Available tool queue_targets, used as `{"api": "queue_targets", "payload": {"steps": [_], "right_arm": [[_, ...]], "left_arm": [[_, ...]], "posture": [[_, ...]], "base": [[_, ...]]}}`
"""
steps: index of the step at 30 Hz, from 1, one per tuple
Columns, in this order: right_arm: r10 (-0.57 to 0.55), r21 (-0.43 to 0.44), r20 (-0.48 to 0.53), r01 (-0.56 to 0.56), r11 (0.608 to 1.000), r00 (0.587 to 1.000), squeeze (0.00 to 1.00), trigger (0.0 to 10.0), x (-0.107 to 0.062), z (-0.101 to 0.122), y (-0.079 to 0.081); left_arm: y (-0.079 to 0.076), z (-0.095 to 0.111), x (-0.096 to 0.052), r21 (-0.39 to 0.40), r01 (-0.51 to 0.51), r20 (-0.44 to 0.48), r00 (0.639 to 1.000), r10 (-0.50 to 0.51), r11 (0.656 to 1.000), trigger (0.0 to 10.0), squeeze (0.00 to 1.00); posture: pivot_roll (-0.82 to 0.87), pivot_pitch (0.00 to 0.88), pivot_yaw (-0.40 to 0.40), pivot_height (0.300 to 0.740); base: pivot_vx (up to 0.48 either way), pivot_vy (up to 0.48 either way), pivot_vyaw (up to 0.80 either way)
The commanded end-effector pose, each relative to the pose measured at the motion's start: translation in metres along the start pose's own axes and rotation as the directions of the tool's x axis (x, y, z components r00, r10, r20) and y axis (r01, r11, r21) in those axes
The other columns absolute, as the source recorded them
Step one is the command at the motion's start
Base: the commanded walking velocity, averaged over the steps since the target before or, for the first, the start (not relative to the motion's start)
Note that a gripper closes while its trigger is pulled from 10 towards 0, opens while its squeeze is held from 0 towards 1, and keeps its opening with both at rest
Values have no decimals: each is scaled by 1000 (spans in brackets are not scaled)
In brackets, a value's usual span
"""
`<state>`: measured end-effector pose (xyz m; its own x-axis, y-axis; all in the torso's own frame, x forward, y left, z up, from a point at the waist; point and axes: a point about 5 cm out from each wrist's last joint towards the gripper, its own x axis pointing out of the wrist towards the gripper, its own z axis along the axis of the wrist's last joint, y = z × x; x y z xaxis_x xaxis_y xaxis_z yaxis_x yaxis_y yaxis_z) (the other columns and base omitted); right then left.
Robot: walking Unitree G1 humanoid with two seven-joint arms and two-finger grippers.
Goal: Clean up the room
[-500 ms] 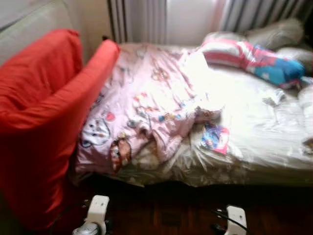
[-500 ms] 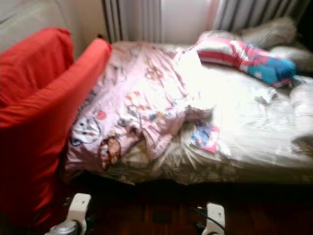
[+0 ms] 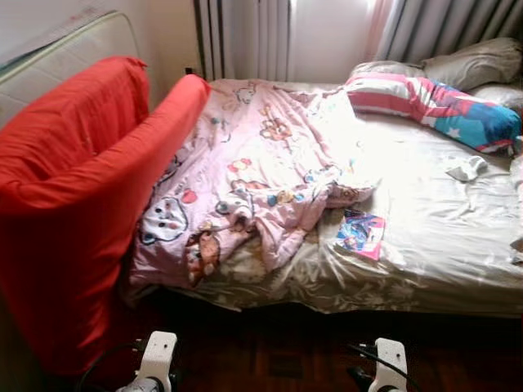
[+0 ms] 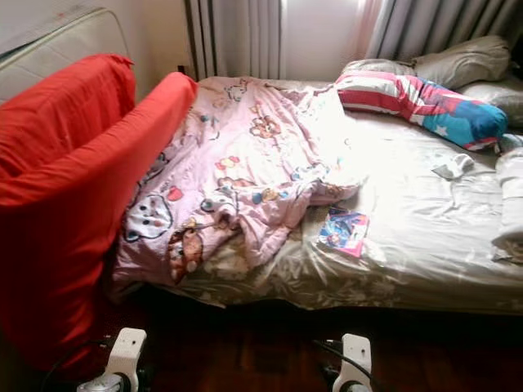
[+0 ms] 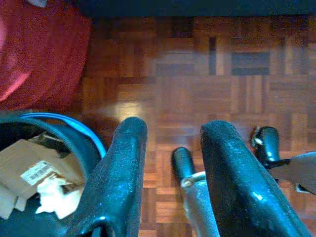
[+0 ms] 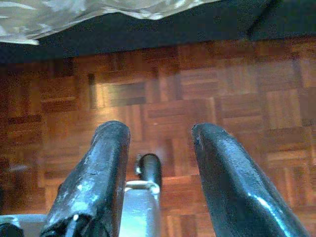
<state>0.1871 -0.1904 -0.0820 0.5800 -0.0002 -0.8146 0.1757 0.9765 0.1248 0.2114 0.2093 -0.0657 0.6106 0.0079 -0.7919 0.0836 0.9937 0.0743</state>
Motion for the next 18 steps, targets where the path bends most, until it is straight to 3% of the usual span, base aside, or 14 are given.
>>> {"api": "queue_targets", "payload": {"steps": [1, 18], "right_arm": [[-4, 15, 1, 4, 1000, 1000, 0, 10000, 0, 0, 1], [-9, 15, 1, 9, 1000, 1000, 0, 10000, 0, 1, 1]], "left_arm": [[1, -3, -1, 15, 3, -13, 1000, -3, 1000, 10000, 0], [2, -2, 0, 17, -1, -14, 1000, 1, 1000, 10000, 0]], "posture": [[28, 0, -10, 740], [27, 0, -4, 740]], "base": [[0, -270, 0], [0, -274, 0]]}}
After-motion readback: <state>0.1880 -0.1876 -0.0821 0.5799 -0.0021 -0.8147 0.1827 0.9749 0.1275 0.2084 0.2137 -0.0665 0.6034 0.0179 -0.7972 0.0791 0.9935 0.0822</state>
